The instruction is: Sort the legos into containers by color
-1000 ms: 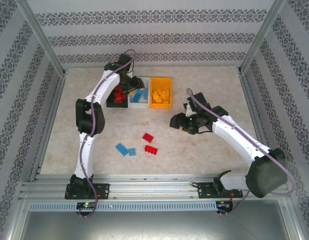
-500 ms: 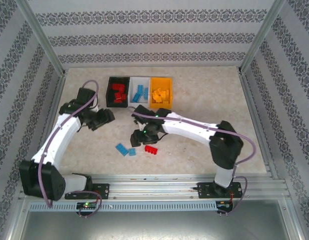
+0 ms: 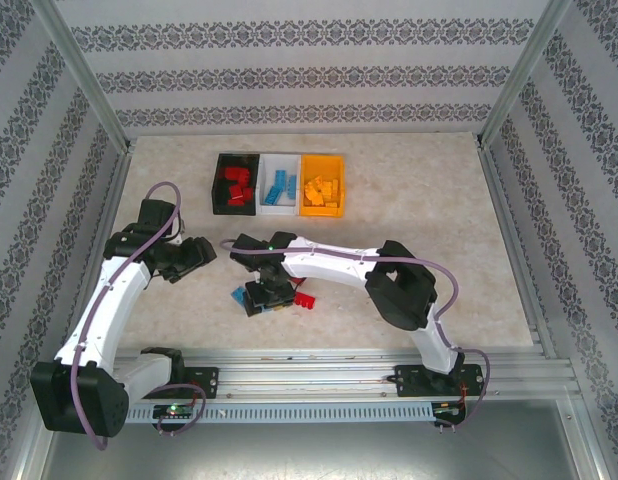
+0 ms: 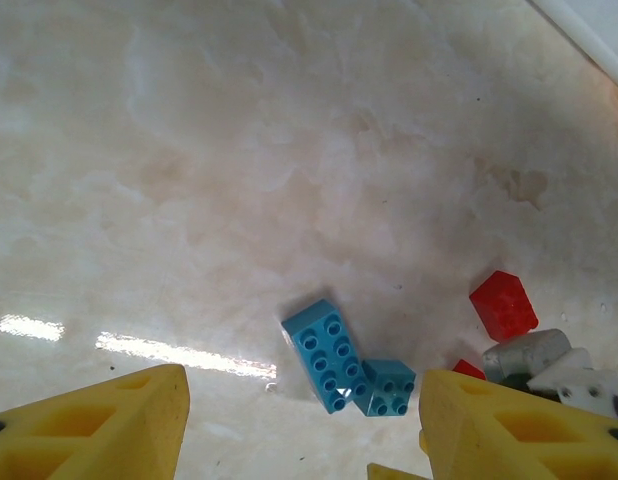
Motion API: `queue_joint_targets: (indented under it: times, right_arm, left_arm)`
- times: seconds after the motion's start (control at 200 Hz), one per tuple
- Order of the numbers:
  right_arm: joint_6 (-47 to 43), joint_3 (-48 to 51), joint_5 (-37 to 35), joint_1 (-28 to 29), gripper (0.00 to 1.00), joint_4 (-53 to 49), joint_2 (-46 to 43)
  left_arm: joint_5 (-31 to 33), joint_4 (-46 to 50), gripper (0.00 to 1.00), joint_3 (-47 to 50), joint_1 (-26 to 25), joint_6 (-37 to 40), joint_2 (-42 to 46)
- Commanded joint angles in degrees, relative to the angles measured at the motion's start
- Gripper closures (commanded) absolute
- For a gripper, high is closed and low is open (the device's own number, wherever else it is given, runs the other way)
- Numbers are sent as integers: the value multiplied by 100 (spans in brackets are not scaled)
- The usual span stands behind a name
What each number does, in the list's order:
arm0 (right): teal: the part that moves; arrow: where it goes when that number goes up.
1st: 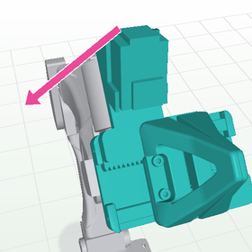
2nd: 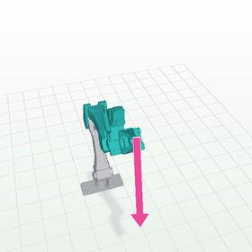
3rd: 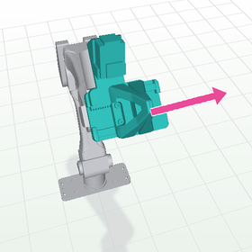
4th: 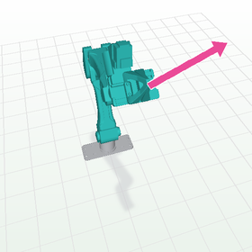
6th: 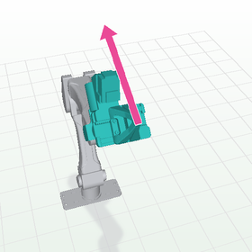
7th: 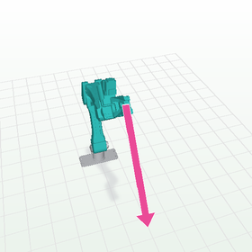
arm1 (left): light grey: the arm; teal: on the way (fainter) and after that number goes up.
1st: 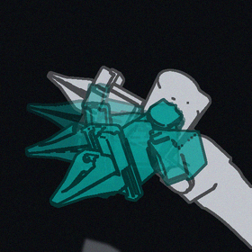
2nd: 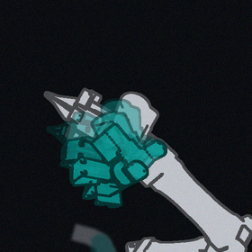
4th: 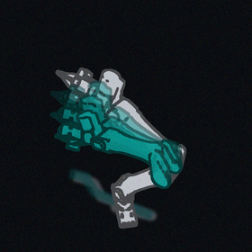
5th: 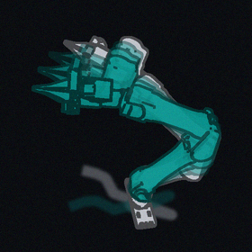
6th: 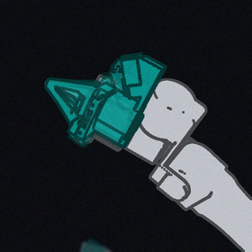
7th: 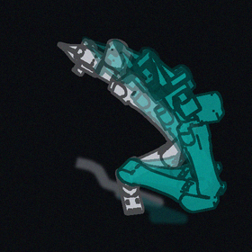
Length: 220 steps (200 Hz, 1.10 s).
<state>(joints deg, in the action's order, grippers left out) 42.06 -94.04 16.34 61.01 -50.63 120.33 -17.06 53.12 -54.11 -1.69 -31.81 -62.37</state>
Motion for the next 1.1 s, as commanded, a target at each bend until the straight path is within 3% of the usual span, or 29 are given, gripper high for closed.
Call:
queue_joint_targets:
  times: [0.0,0.585,1.094]
  right_arm:
    - [83,-140,-300,42,44,-325,176]
    - [131,-655,-841,-88,46,-524,804]
    - [-116,-511,-984,-441,71,-427,400]
  left_arm:
    - [-168,-79,37,4,46,89,0]
    - [-268,-128,36,-80,51,79,-165]
    - [-319,-282,36,-36,54,35,-343]
